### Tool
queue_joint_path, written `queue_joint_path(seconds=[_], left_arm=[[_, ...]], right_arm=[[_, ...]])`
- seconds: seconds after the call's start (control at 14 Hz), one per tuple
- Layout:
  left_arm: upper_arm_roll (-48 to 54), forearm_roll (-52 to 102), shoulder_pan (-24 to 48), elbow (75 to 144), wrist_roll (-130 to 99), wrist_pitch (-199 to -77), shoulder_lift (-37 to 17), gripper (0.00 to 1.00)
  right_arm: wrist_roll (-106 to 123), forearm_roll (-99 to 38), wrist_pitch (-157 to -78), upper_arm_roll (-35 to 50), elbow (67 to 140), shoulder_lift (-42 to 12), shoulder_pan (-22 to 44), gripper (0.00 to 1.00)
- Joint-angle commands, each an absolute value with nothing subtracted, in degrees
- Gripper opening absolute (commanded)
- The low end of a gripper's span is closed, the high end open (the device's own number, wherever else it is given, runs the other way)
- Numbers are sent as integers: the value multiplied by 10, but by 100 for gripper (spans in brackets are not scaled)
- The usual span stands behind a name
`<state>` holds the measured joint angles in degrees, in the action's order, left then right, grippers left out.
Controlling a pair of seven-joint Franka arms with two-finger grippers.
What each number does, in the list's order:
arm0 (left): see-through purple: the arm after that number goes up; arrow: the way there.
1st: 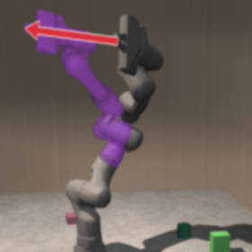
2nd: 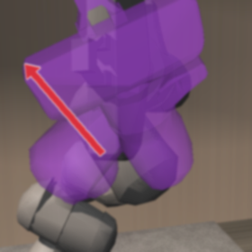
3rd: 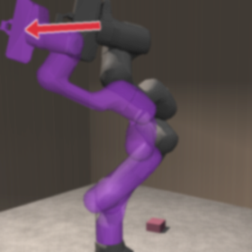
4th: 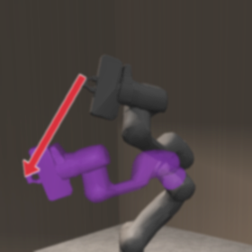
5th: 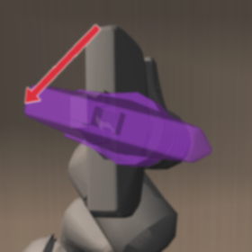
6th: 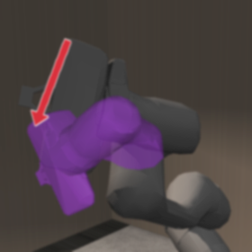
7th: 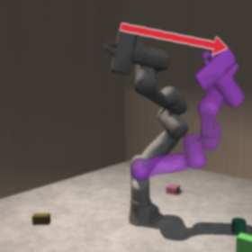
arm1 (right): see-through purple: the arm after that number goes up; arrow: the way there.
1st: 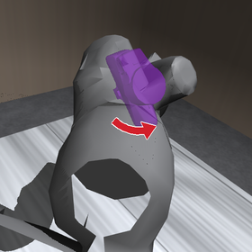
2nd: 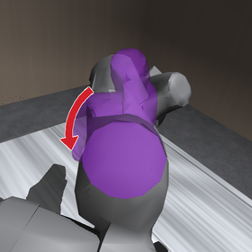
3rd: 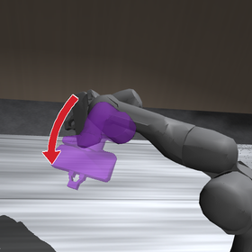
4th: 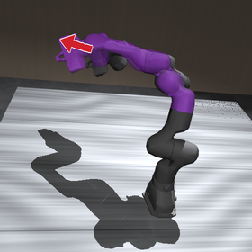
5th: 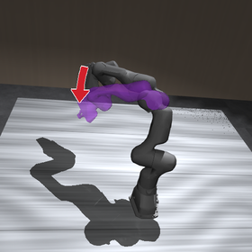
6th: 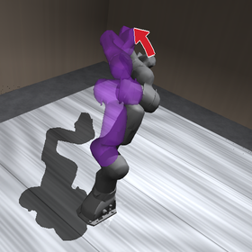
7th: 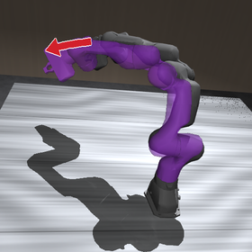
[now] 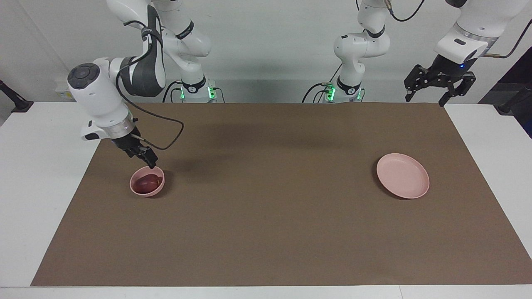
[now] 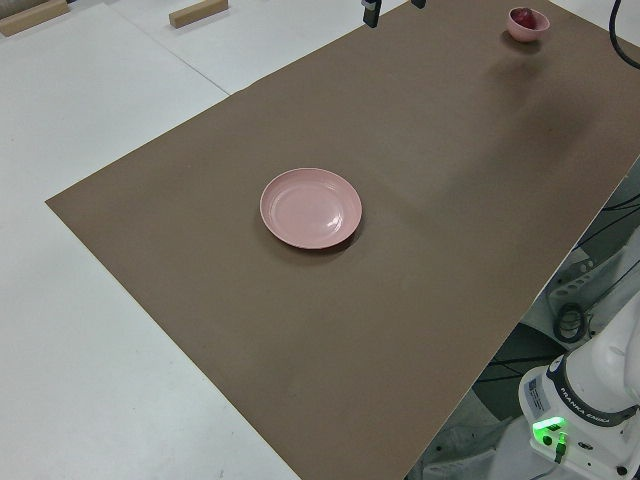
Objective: Move apple from plate to bowl
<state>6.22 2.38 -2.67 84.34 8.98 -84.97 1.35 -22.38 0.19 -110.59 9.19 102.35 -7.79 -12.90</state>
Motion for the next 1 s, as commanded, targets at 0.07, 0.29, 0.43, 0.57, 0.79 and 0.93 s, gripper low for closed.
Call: queue_joint_path(seconds=[0.07,0.29,0.43,0.57,0.79,0.93], left_arm=[[64,11,-27,840,97,-853,11,100],[64,11,-28,839,97,-853,11,100],[65,11,-27,839,96,-853,13,100],[65,12,-27,839,96,-853,13,100],[66,16,-29,840,96,-856,14,100],[66,17,-29,840,96,-859,15,100]], right_arm=[[-162,-10,-1034,100,985,-53,-131,100],[-100,-9,-963,100,955,-28,-124,100],[-43,-8,-950,100,961,4,-113,100],[-37,-7,-926,100,959,17,-107,100],[-36,-13,-871,98,959,46,-109,100],[-37,-18,-843,95,949,46,-111,100]])
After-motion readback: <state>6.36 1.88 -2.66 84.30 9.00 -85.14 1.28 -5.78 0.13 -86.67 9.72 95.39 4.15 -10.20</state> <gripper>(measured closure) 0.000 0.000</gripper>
